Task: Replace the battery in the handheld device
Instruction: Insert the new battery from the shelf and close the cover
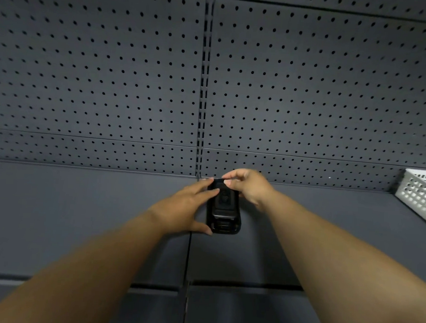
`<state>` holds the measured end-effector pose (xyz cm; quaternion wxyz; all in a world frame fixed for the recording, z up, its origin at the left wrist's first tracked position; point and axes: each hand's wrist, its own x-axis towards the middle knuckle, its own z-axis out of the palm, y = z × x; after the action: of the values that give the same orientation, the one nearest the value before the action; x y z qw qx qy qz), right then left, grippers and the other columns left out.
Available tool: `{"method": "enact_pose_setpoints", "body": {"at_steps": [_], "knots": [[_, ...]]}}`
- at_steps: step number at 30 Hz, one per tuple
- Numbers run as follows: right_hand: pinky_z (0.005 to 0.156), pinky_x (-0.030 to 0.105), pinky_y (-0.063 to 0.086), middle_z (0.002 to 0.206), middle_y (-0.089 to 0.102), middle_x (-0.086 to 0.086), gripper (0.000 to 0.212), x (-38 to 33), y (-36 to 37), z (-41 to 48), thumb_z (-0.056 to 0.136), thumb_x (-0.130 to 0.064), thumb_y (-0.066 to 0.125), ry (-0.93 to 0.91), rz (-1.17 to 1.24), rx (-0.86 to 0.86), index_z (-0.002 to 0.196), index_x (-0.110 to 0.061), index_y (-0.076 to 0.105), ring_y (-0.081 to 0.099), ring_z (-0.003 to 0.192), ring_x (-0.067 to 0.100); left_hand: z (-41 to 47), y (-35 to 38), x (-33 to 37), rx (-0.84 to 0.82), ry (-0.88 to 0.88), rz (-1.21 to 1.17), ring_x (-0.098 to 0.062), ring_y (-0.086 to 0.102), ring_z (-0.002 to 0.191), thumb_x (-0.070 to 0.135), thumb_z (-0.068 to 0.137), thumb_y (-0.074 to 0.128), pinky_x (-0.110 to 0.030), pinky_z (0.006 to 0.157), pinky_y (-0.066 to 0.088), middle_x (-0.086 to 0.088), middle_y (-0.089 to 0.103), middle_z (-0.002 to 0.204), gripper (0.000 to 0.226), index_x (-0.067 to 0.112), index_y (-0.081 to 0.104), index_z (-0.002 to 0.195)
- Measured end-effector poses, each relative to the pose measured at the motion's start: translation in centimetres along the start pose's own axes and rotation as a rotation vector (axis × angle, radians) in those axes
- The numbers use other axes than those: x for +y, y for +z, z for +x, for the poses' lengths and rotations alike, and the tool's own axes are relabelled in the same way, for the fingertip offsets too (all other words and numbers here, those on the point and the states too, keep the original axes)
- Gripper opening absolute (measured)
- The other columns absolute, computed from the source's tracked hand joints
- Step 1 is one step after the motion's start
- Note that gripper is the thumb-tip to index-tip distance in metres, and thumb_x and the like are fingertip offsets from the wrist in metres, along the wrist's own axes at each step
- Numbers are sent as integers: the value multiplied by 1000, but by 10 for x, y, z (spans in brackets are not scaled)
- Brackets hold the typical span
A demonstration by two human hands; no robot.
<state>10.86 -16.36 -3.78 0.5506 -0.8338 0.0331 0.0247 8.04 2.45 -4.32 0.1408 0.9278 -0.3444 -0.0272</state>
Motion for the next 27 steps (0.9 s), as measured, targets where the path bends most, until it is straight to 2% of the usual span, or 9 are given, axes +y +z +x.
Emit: {"method": "enact_pose_setpoints", "body": {"at_steps": [3, 9, 11, 13, 17, 19, 21, 24, 27], "knots": [[82, 28, 46, 79, 60, 1, 15, 3, -1, -1, 91, -4, 57, 14, 15, -24, 103, -10, 65, 56, 82, 17, 2, 3, -2, 4, 57, 37, -14, 2, 149, 46, 76, 70, -15, 109, 0, 3, 1, 161, 92, 24, 19, 149], [83, 22, 48, 89, 62, 3, 37, 9, -3, -7, 86, 7, 58, 104, 46, -62, 123, 2, 57, 58, 87, 14, 6, 5, -5, -30, 139, 110, -15, 3, 149, 45, 82, 62, -14, 107, -6, -1, 5, 161, 79, 25, 22, 148], [98, 30, 46, 103, 61, 9, 40, 11, -3, -8, 84, 6, 62, 104, 21, -47, 123, 1, 58, 57, 99, 19, 7, 6, -5, -48, 145, 118, -15, 3, 149, 46, 84, 60, -15, 110, -3, 0, 6, 161, 77, 26, 23, 148], [108, 38, 41, 104, 60, 10, 40, 11, -2, -8, 82, 3, 66, 92, -25, -20, 121, -2, 61, 55, 103, 21, 8, 6, -6, -61, 147, 121, -14, 4, 149, 45, 84, 60, -19, 116, 2, 1, 8, 161, 76, 26, 23, 148], [111, 42, 38, 99, 59, 7, 40, 13, -1, -9, 82, -2, 67, 90, -74, -3, 122, -5, 62, 53, 101, 20, 8, 5, -5, -80, 139, 122, -13, 8, 148, 44, 84, 60, -21, 118, 8, 2, 10, 160, 75, 27, 24, 147], [108, 35, 39, 89, 58, 0, 41, 13, -1, -10, 84, -3, 66, 80, -103, -11, 124, -5, 60, 51, 98, 18, 9, 5, -5, -87, 136, 117, -13, 11, 148, 44, 84, 61, -22, 118, 10, 2, 12, 160, 75, 27, 25, 147], [96, 26, 38, 78, 51, -10, 41, 12, 0, -11, 86, -5, 64, 61, -146, -18, 126, -5, 59, 48, 96, 16, 10, 5, -5, -98, 128, 116, -13, 14, 148, 44, 84, 61, -23, 118, 12, 3, 13, 160, 74, 27, 26, 147], [98, 24, 37, 96, 58, -2, 39, 11, 1, -12, 86, -7, 64, 19, -261, -26, 125, -6, 60, 51, 102, 17, 11, 5, -6, -118, 123, 114, -13, 17, 147, 44, 84, 62, -23, 117, 15, 3, 17, 159, 73, 27, 28, 146], [106, 28, 36, 109, 47, 2, 31, 13, 6, -12, 82, -7, 69, -72, -392, -59, 113, -7, 68, 50, 109, 19, 13, 5, -7, -137, 124, 114, -15, 24, 145, 43, 84, 63, -23, 116, 19, 0, 24, 158, 71, 25, 32, 145]]}}
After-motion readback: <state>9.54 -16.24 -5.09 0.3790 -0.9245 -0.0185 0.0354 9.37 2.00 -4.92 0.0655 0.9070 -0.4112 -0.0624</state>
